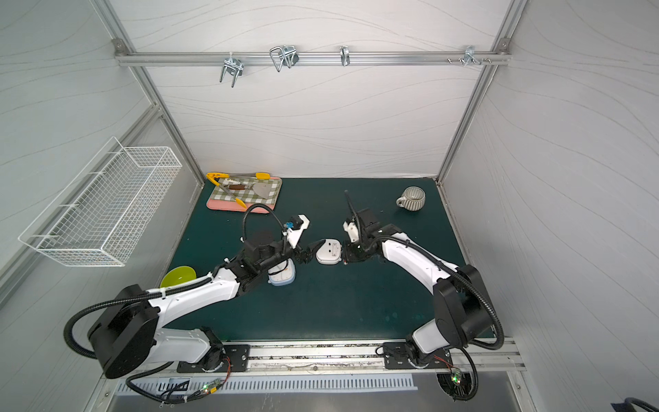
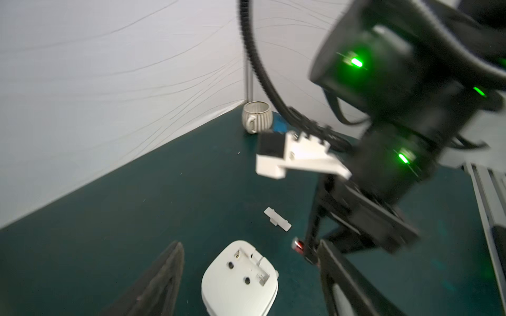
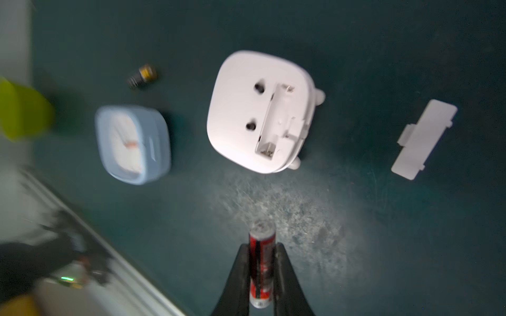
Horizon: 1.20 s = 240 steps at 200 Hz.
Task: Insert the battery into the alarm
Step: Place the battery at the center of the board, then adjust the alarm at the center of the board.
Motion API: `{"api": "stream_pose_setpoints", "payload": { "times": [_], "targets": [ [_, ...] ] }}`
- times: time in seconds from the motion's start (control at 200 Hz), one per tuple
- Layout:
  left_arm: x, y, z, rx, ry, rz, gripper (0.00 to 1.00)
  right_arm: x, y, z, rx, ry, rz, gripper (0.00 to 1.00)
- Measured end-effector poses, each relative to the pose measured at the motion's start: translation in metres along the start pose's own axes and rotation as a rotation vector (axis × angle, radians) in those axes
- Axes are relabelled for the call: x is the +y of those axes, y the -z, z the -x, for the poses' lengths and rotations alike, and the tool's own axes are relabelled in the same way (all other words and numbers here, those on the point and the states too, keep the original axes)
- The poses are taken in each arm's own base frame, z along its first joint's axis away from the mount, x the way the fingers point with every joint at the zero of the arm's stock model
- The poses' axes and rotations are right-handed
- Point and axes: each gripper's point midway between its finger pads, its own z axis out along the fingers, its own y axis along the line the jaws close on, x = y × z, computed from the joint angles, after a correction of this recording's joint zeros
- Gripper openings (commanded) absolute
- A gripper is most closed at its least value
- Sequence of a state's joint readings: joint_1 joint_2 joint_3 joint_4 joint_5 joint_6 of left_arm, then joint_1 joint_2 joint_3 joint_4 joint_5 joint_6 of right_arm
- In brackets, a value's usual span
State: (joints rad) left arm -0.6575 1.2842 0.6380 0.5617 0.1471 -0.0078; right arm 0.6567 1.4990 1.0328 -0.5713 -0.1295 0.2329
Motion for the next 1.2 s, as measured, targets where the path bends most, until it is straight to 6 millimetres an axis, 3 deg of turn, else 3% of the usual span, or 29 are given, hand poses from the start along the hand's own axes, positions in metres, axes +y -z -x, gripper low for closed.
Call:
{"api": "stream_pose_setpoints", "payload": {
  "times": [0.105, 0.225, 0.34, 0.44, 0.535, 0.585, 0.705, 0.905, 1.051, 1.201],
  "targets": [
    [0.051, 0.03, 0.005, -0.007, 0.237, 0.191, 0.86, 0.018, -0.021, -0.019, 0.053, 0.307, -0.115, 0.1],
    [0.117, 0.078, 0.008, -0.055, 0.535, 0.414, 0.88, 0.034, -0.039, -0.036, 0.071, 0.665, -0.199, 0.1],
    [0.15, 0.108, -0.005, -0.072, 0.725, 0.536, 0.88, 0.038, -0.061, -0.045, 0.105, 0.923, -0.269, 0.1],
    [0.149, 0.112, -0.018, -0.036, 0.81, 0.545, 0.88, 0.029, -0.081, -0.048, 0.153, 1.055, -0.321, 0.13],
    [0.145, 0.111, -0.025, -0.005, 0.852, 0.533, 0.88, 0.033, -0.082, -0.041, 0.128, 1.132, -0.318, 0.17],
    [0.143, 0.11, -0.027, 0.003, 0.863, 0.528, 0.88, 0.034, -0.083, -0.043, 0.131, 1.155, -0.307, 0.23],
    [0.141, 0.109, -0.027, 0.007, 0.873, 0.516, 0.88, 0.038, -0.08, -0.043, 0.12, 1.196, -0.282, 0.47],
    [0.139, 0.105, -0.032, 0.033, 0.871, 0.498, 0.88, 0.046, -0.062, -0.043, 0.071, 1.178, -0.236, 0.52],
    [0.135, 0.098, -0.037, 0.083, 0.833, 0.478, 0.89, 0.057, -0.028, -0.021, -0.075, 0.954, -0.219, 0.53],
    [0.115, 0.081, -0.032, 0.145, 0.706, 0.411, 0.91, 0.046, 0.008, 0.017, -0.196, 0.394, -0.177, 0.5]
  ]
}}
